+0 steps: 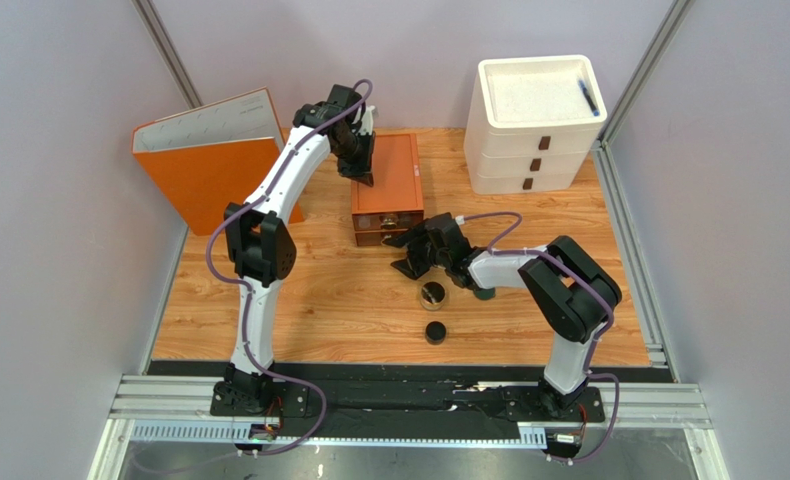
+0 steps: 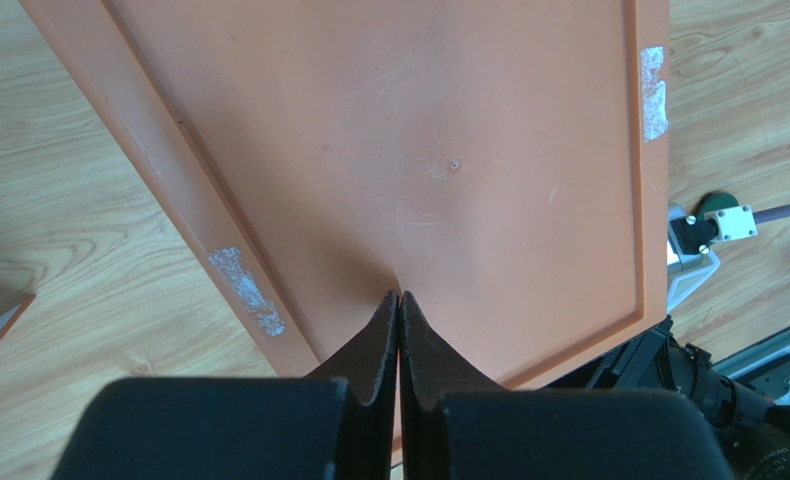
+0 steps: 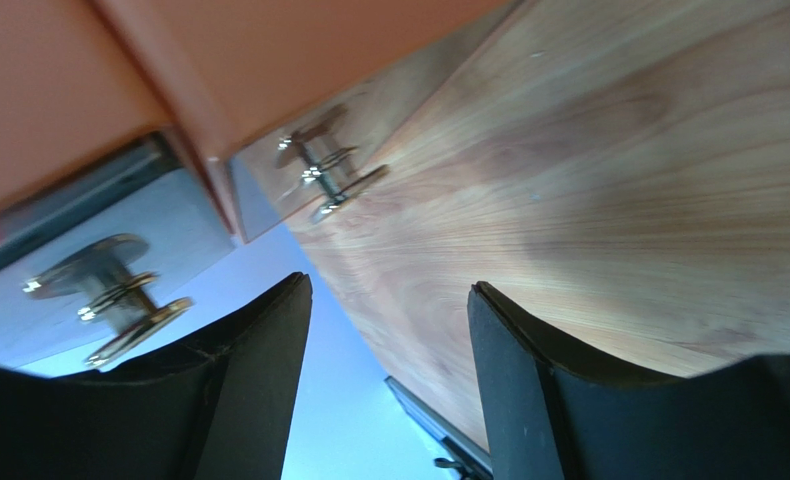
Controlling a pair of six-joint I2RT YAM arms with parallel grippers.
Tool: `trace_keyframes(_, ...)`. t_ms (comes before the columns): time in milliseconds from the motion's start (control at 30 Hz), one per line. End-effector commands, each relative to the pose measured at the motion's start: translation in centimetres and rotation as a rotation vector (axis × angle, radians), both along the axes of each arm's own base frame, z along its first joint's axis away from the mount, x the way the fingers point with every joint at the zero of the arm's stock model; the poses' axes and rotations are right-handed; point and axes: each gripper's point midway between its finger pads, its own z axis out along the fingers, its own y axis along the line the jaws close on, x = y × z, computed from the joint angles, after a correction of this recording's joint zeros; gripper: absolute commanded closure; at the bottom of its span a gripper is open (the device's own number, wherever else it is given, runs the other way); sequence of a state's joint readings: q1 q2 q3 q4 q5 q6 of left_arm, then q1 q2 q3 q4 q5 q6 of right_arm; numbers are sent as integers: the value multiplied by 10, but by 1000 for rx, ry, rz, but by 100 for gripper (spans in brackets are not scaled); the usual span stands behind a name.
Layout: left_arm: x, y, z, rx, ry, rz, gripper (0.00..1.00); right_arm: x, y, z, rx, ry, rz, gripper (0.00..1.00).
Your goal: Organize the makeup
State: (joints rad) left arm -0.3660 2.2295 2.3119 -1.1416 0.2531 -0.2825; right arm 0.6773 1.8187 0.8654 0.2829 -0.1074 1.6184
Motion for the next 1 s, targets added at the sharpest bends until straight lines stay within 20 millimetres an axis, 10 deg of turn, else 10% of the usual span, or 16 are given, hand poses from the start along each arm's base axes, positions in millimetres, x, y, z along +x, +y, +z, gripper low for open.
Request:
trace_keyframes(0,-4,-3,8,-29,-4,-12,100,13,4,14,121,-24,-60,37)
trace_keyframes(533,-8,-5,3,-40,13,-40,100,23,-4,-17,197,60,-176,39)
trace_keyframes(967,-14,-4,-10,-37,49,-48,100,36,-5,20,297,-104,-174,39)
